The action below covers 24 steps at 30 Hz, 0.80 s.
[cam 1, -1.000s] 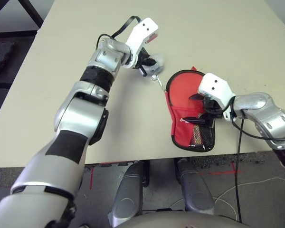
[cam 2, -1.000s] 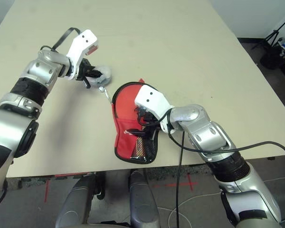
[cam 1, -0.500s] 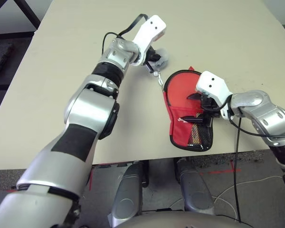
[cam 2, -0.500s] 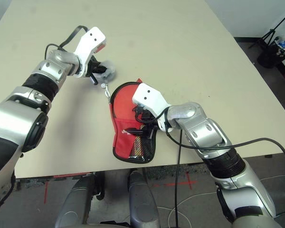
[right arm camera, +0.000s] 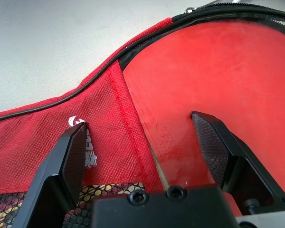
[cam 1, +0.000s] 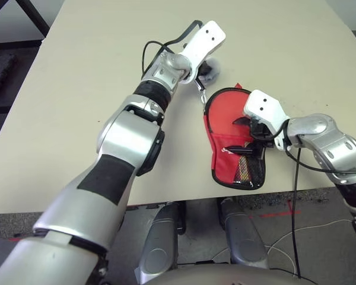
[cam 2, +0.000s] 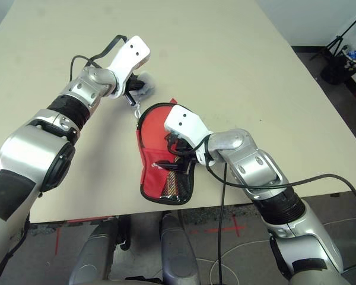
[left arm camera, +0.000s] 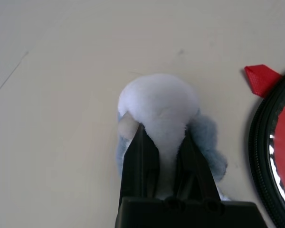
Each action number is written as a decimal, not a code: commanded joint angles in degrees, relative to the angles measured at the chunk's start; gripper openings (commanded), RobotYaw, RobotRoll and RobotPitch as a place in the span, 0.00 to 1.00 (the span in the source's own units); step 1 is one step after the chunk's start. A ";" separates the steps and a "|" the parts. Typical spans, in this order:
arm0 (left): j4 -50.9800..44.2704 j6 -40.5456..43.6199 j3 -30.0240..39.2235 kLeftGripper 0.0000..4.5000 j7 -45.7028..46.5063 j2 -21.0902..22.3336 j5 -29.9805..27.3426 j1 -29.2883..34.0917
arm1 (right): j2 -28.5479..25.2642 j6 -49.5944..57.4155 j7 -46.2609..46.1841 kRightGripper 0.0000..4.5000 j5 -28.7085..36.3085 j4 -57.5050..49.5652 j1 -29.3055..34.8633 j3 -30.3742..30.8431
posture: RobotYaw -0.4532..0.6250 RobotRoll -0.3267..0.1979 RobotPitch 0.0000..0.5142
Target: Store the ping-pong paddle in its case and zip it.
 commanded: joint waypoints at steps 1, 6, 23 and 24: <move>1.27 -1.28 -0.34 0.04 2.12 -1.63 2.40 -1.68 | 1.03 4.46 0.88 1.00 0.24 2.42 4.30 6.88 | 0.27 0.62 0.55; 1.72 -1.62 -0.25 0.04 4.08 -2.77 4.10 -2.01 | 1.77 4.61 0.68 1.00 0.08 2.55 4.37 7.20 | 0.26 0.62 0.55; 1.99 -2.92 0.37 0.04 9.82 -7.32 6.91 -4.73 | 6.20 6.99 -1.90 1.00 -0.24 1.38 4.11 10.00 | 0.13 0.62 0.53; 2.02 -3.02 0.42 0.04 9.97 -7.68 6.88 -4.93 | 6.47 7.12 -2.06 1.00 -0.27 1.37 4.02 10.17 | 0.12 0.62 0.53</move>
